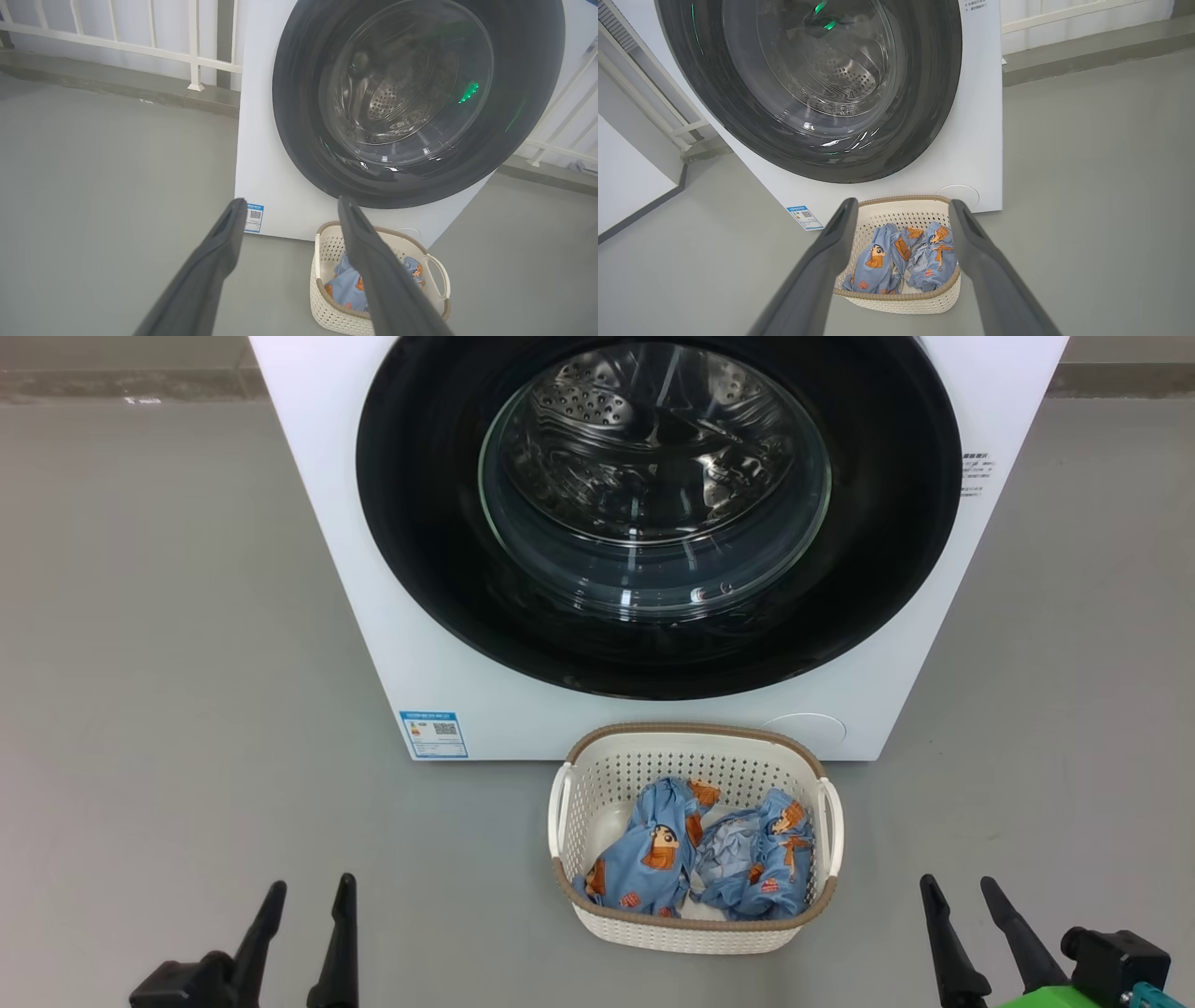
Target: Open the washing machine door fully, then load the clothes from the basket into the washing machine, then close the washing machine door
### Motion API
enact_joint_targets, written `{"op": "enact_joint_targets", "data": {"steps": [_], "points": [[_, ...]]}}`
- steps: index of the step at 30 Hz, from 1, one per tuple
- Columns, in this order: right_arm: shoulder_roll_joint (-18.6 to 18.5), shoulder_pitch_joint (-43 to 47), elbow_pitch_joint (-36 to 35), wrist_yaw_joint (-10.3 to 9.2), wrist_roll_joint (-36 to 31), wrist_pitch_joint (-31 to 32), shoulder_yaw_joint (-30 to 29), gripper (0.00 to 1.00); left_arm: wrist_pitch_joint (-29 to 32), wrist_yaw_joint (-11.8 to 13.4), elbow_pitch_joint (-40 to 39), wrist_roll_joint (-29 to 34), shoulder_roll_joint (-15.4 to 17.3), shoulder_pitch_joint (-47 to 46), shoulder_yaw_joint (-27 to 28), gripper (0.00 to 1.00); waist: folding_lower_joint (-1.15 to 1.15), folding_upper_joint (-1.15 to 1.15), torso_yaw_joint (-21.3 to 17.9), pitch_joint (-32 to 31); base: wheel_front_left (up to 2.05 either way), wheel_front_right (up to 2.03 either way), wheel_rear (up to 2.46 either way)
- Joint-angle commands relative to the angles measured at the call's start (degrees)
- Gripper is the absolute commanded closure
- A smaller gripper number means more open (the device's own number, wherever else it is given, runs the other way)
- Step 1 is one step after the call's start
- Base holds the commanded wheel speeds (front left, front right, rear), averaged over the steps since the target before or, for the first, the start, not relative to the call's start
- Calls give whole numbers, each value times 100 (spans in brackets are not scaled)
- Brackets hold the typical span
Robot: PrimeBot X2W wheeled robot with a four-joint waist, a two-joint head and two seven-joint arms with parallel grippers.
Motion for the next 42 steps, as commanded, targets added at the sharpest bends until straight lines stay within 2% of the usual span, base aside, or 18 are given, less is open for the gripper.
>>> {"op": "enact_joint_targets", "data": {"steps": [1,15,28,34,42], "points": [[-85,-42,-172,9,-241,-117,109,0,-113,-14,-188,233,131,-86,128,0,0,0,1,1,0,0,0],[-86,38,-264,10,-1050,-326,65,0,-323,-15,-259,994,197,-37,39,0,0,0,0,20,0,0,0],[-37,54,-316,10,-1057,-326,-46,0,-323,-15,-177,888,206,-37,71,0,0,0,-20,20,0,0,0],[-21,60,-325,10,-1058,-326,-55,0,-323,-15,-112,1034,251,-42,45,0,0,0,-34,12,4,4,-7],[-13,50,-319,10,-1058,-326,-45,0,-323,-15,-120,1101,225,-36,55,0,0,0,-50,24,50,50,-100]]}}
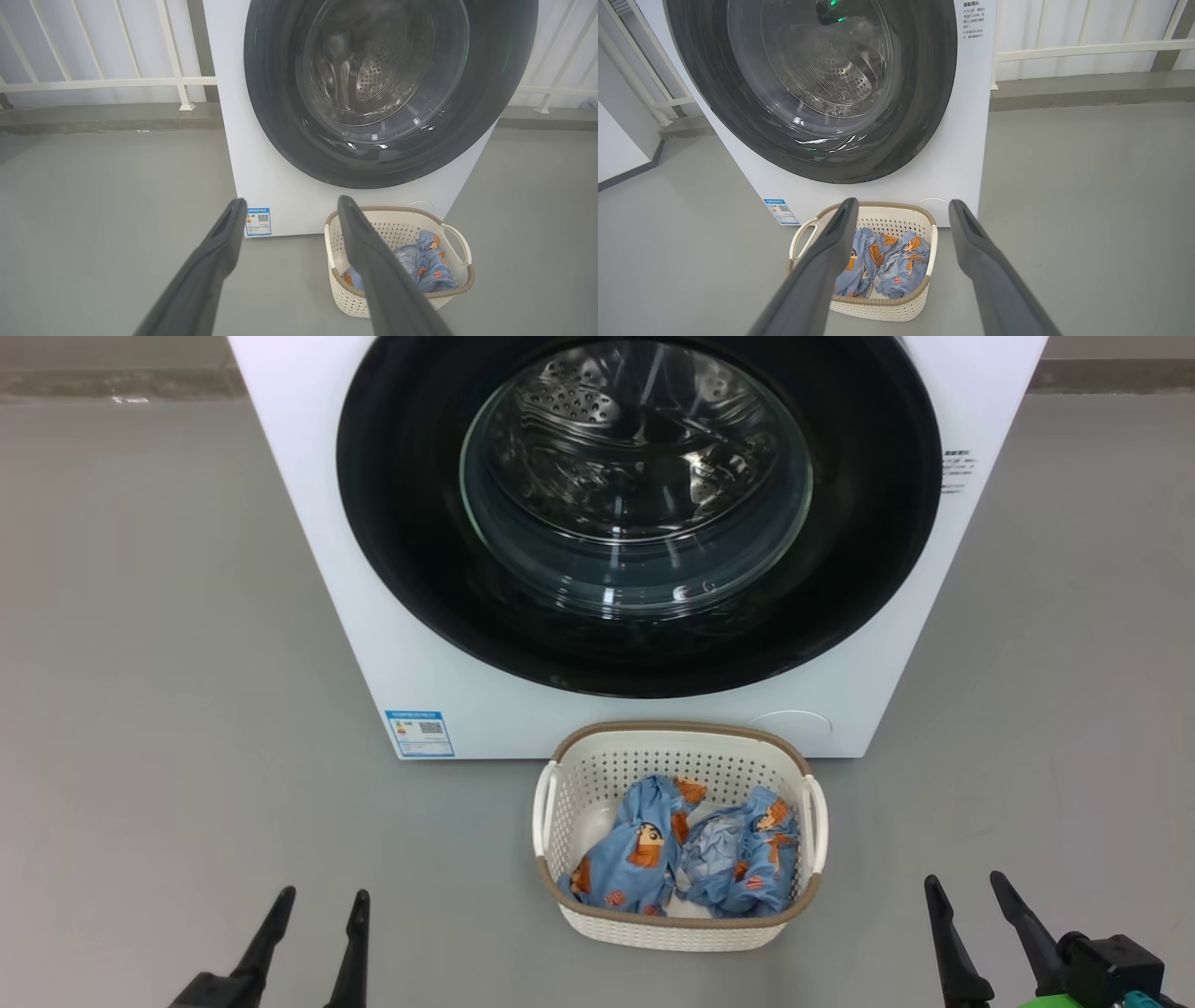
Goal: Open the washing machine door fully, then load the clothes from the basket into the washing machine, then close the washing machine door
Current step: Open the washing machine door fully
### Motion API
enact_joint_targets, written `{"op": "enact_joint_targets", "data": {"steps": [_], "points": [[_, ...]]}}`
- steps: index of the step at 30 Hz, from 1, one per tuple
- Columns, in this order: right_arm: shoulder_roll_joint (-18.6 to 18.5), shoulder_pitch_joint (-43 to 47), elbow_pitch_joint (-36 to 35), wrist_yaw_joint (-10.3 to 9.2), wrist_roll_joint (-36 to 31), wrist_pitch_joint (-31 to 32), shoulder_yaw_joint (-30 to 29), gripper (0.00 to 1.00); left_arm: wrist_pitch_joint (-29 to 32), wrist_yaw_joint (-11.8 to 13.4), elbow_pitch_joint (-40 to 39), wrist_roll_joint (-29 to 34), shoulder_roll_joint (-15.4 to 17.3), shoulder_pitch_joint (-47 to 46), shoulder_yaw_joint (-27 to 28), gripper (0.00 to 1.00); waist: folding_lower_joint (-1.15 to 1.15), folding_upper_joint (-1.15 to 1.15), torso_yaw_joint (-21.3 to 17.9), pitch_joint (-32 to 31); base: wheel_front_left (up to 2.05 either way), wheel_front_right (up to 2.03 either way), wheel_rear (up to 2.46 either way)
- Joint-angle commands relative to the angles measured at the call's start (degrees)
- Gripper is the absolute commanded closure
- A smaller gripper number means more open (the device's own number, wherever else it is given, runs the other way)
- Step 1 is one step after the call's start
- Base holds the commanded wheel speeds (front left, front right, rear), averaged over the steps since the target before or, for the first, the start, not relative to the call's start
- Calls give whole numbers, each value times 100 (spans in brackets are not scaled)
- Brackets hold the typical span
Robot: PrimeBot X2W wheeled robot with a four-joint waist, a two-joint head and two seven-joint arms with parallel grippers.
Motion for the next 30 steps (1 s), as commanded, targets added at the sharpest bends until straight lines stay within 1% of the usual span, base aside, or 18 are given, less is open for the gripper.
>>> {"op": "enact_joint_targets", "data": {"steps": [1,23,27,30], "points": [[-64,-53,-146,9,-58,-73,128,0,-60,-9,-126,13,75,-146,193,0,0,0,0,10,85,85,-171],[-44,-81,-170,9,-76,-73,125,0,-60,-9,-138,23,36,-194,265,0,0,0,16,73,120,120,-240],[-35,-86,-174,9,-78,-73,116,0,-60,-9,-224,-248,-19,-203,298,0,0,0,18,80,117,111,-228],[-30,-97,-166,9,-74,-73,112,0,-60,-9,-239,-307,10,-199,300,0,0,0,21,81,87,87,-174]]}}
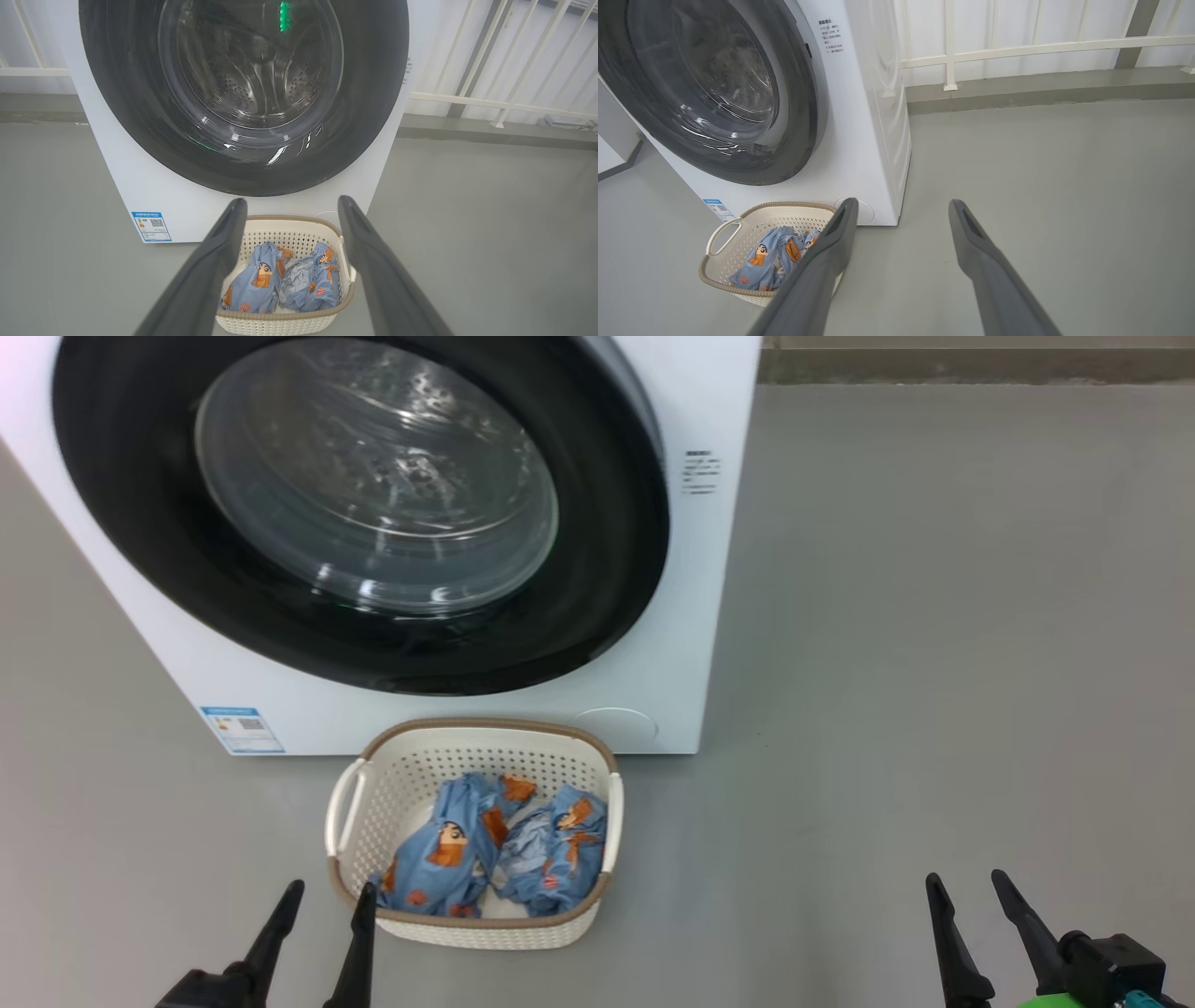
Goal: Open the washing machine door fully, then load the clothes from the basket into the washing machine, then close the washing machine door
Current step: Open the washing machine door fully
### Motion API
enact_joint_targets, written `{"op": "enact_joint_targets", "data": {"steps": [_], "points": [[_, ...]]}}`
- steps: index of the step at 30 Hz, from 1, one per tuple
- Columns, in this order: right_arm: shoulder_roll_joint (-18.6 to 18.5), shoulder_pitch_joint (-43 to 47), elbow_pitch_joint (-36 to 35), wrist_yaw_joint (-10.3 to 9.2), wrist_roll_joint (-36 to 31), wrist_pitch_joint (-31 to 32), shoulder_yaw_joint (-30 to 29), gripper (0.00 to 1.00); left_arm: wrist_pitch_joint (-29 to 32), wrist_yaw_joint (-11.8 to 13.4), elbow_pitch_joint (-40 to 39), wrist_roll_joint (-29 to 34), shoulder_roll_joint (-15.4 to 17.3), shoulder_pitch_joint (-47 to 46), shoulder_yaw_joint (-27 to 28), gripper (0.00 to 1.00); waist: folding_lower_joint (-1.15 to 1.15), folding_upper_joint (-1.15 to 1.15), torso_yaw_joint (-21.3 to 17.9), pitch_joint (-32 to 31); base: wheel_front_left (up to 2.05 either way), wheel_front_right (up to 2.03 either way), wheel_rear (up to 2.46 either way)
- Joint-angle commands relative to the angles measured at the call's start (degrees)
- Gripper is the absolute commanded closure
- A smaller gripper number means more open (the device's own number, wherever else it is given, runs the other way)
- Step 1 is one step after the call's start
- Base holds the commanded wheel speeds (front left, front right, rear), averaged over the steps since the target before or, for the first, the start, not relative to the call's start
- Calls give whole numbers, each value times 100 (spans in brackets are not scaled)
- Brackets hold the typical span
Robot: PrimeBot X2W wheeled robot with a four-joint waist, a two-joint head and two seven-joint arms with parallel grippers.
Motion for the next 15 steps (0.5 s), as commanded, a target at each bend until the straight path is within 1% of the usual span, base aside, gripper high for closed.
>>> {"op": "enact_joint_targets", "data": {"steps": [1,6,12,13,14,15], "points": [[-49,-100,-139,9,-75,-73,126,0,-59,-9,-164,-29,89,-196,211,0,0,0,2,-1,71,71,-142],[-32,-115,-126,9,-72,-73,149,0,-59,-9,-163,-41,96,-188,191,0,0,0,5,-11,41,41,-83],[-30,-183,-123,9,-26,-73,199,0,-59,-9,-149,-52,84,-194,157,0,0,0,11,-8,4,4,-8],[-27,-211,-134,9,5,-73,219,19,-59,-9,-149,-54,80,-194,154,0,0,0,10,-7,0,0,0],[-21,-240,-141,9,56,-73,241,61,-59,-9,-151,-57,76,-192,153,0,0,0,8,-5,0,0,0],[-17,-276,-146,9,102,-73,265,89,-59,-9,-152,-58,73,-192,150,0,0,0,7,0,0,0,0]]}}
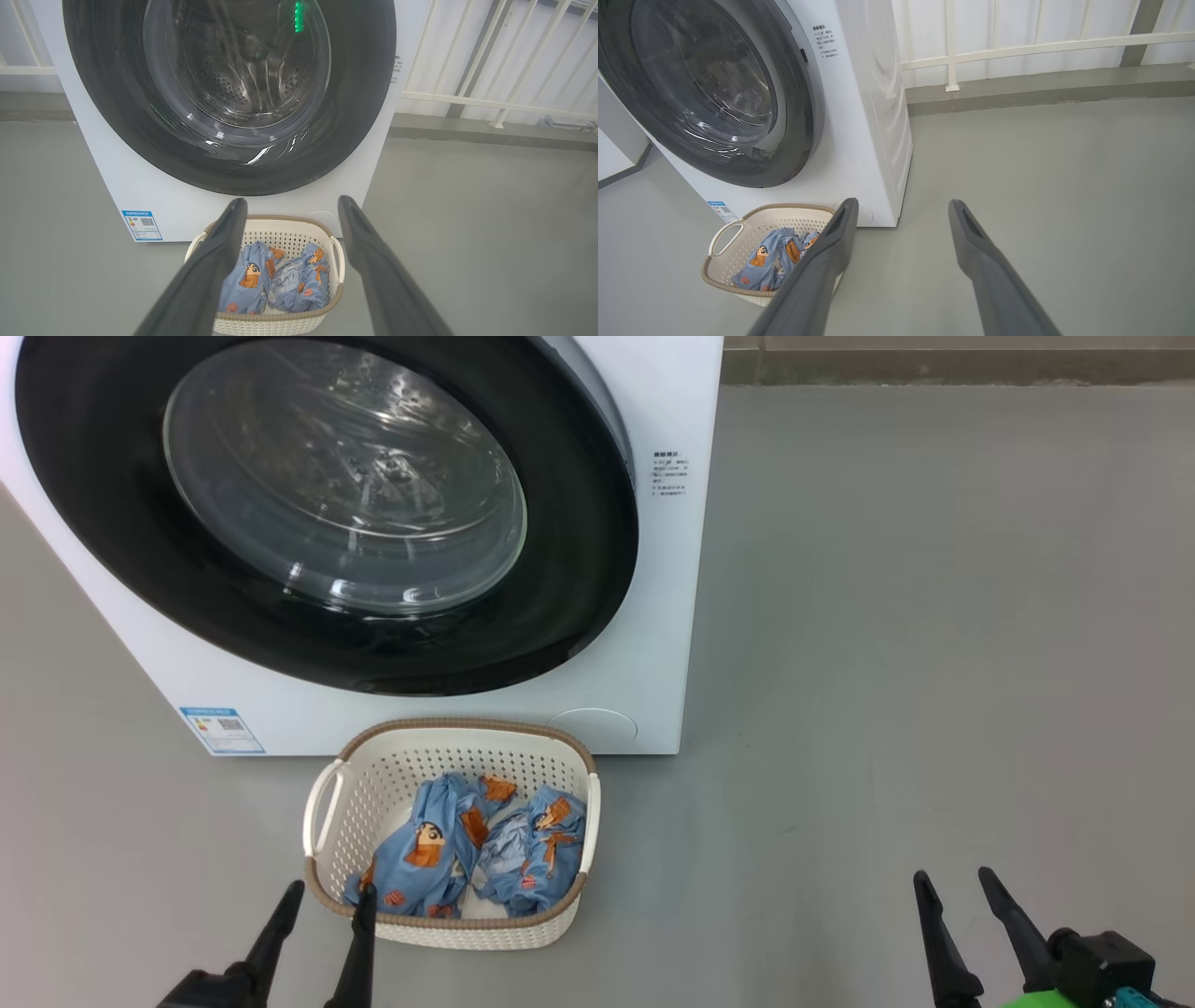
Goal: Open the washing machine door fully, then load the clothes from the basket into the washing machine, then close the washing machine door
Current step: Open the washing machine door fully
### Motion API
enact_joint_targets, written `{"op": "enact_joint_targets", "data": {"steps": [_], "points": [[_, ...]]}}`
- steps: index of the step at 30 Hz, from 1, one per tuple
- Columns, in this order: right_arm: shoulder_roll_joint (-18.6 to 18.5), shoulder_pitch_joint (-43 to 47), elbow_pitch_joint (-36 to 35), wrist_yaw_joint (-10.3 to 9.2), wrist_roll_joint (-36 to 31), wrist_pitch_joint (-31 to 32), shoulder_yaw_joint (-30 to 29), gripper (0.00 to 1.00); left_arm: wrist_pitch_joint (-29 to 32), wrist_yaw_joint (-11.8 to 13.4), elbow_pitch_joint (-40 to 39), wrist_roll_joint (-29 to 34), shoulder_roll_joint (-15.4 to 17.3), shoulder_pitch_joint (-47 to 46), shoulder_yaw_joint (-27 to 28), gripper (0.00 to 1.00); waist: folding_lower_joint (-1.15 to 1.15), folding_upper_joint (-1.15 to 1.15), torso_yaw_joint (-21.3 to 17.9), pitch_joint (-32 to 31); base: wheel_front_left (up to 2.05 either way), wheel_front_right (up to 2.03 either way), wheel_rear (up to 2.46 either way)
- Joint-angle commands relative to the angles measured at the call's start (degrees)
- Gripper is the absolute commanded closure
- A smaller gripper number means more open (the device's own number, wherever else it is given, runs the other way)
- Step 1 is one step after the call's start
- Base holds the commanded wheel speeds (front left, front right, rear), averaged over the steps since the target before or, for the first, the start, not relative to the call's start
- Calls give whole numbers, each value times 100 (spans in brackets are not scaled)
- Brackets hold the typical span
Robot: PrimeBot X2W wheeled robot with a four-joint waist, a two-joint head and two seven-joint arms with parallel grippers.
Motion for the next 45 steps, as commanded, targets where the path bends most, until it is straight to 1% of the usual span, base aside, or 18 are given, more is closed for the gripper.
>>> {"op": "enact_joint_targets", "data": {"steps": [1,6,12,13,14,20,23,26,29,32,35,37,40,42,45], "points": [[-45,-305,-166,9,77,-73,198,100,-59,-9,-146,-40,64,-191,182,0,0,0,-5,9,0,0,0],[5,-667,-254,9,458,-73,276,100,-59,-9,-151,-51,48,-205,141,0,0,0,-10,42,0,0,0],[74,-1509,-354,9,1337,-73,294,100,-59,-9,-166,-82,44,-280,69,0,0,0,16,172,0,0,0],[74,-1509,-354,9,1337,-73,294,100,-59,-9,-166,-82,44,-280,69,0,0,0,16,172,0,0,0],[80,-1691,-358,9,1491,-73,292,100,-59,-9,-167,-92,46,-311,46,0,0,0,33,213,0,0,0],[92,-2836,-201,9,2318,-73,356,100,-59,-9,-162,-150,34,-558,-157,0,0,0,242,473,0,0,0],[15,-3361,-48,9,2762,-73,440,100,-59,-9,-162,-195,6,-689,-241,0,0,0,409,617,0,0,0],[-182,-3843,176,9,3284,-73,560,100,-59,-9,-159,-237,-28,-814,-327,0,0,0,595,753,0,0,0],[-391,-4303,446,9,3958,-73,700,100,-59,-9,-153,-282,-62,-914,-397,0,0,0,767,901,0,0,0],[-679,-4725,679,9,4644,-35,968,100,-59,-9,-144,-324,-92,-1028,-464,0,0,0,941,1073,0,0,0],[-993,-5119,847,9,5228,133,1222,100,-59,-9,-142,-367,-122,-1155,-523,0,0,0,1105,1260,0,0,0],[-1161,-5339,966,9,5596,302,1341,100,-59,-9,-138,-397,-140,-1238,-571,0,0,0,1202,1370,0,0,0],[-1398,-5652,1127,9,6119,716,1536,100,-59,-9,-132,-442,-167,-1355,-652,0,0,0,1339,1531,0,0,0],[-1567,-5830,1314,9,6319,996,1677,100,-59,-9,-113,-472,-183,-1418,-709,0,0,0,1423,1618,0,0,0],[-1716,-6084,1546,9,6649,1398,1806,100,-59,-9,-82,-516,-203,-1492,-779,0,0,0,1525,1742,0,0,0]]}}
